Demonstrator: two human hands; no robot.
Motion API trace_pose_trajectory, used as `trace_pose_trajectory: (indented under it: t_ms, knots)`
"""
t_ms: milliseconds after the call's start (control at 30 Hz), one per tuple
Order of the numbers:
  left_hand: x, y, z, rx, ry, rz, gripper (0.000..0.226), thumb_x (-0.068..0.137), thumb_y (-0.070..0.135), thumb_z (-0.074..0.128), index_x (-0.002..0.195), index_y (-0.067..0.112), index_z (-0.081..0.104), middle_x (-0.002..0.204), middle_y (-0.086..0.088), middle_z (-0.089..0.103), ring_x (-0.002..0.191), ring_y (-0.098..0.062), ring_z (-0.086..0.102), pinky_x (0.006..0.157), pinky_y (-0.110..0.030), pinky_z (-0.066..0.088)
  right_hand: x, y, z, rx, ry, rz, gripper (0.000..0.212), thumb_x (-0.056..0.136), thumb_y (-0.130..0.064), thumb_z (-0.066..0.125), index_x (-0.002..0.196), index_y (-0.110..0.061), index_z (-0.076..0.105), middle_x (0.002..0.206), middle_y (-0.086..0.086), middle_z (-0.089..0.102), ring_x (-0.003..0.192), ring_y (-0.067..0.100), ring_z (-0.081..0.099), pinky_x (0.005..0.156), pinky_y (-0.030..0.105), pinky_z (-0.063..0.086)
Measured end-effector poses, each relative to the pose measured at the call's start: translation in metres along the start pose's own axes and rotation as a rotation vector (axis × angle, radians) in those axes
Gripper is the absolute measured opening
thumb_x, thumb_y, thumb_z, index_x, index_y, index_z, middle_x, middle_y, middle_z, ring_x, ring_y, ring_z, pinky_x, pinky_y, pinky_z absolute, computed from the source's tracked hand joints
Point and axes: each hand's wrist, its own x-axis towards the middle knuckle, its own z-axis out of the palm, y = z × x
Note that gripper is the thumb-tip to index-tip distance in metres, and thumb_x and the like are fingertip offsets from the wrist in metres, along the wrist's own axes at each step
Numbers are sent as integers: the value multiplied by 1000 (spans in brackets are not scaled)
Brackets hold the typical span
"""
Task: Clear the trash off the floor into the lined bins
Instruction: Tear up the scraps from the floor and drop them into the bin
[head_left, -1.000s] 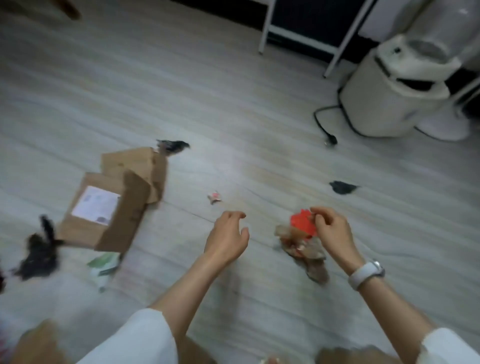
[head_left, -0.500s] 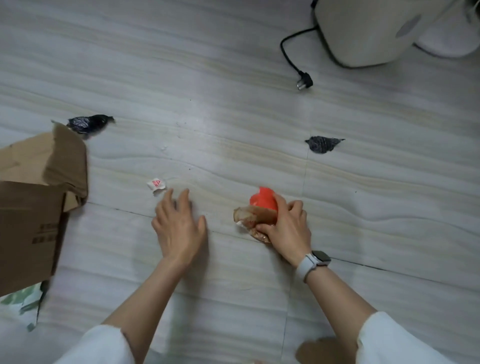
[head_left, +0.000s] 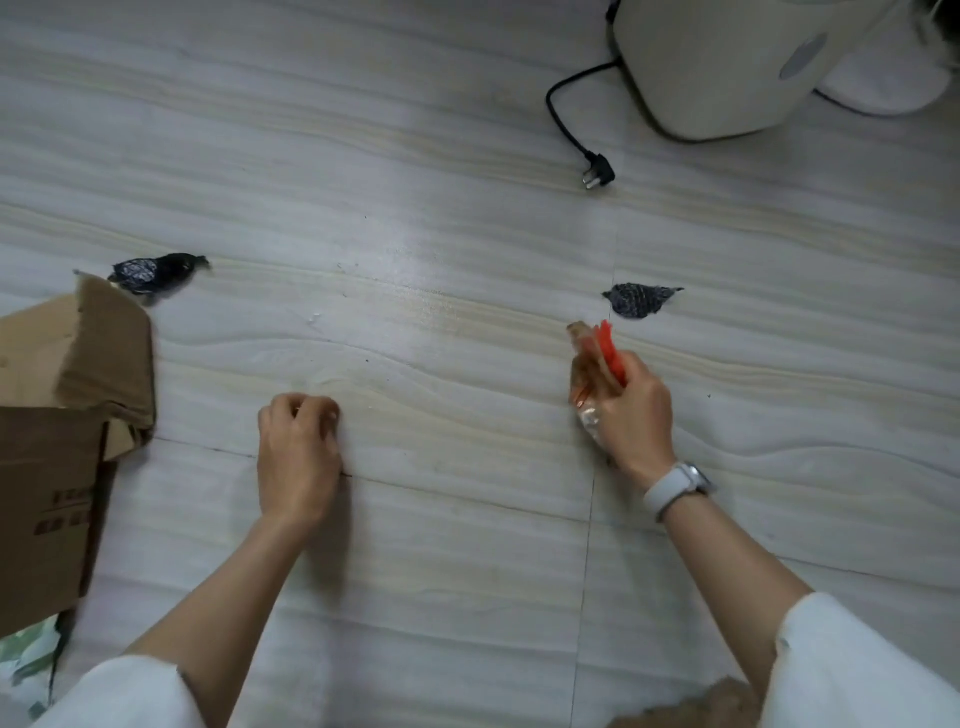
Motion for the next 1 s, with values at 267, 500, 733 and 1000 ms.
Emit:
trace_pose_trajectory:
  t_ms: [267,500,733,1000]
  knots:
    - [19,54,19,-173,16,48,31,89,5,53,120,6,57,104,-16,53,95,-32,56,76,-46,51,96,24,15,-298,-8,69,26,79,-21,63,103,-12,66,141,20,36,131,39,26,106,48,28]
    - [51,33,9,-226,55,-112,23,92,11,49,112,5,59,120,-13,43,99,-28,56,86,-32,41,70,-15,65,-151,-45,-239,34,65,3,59,98,-4,65,93,17,64,89,37,56,78,37,40]
    - [109,-11,-28,45,157,-43,17,90,10,53,102,2,63,127,-17,48,119,-34,39,93,-44,37,45,-104,153,152,-288,-441,28,70,1,63,97,-6,63,94,11,62,90,28,53,75,23,34]
    - [179,-55,-40,297,-116,-100,17,92,8,43,107,3,49,148,-23,23,136,-46,13,109,-54,21,44,-99,176,95,-268,-457,37,66,7,69,99,-8,61,95,6,62,87,27,53,72,21,34]
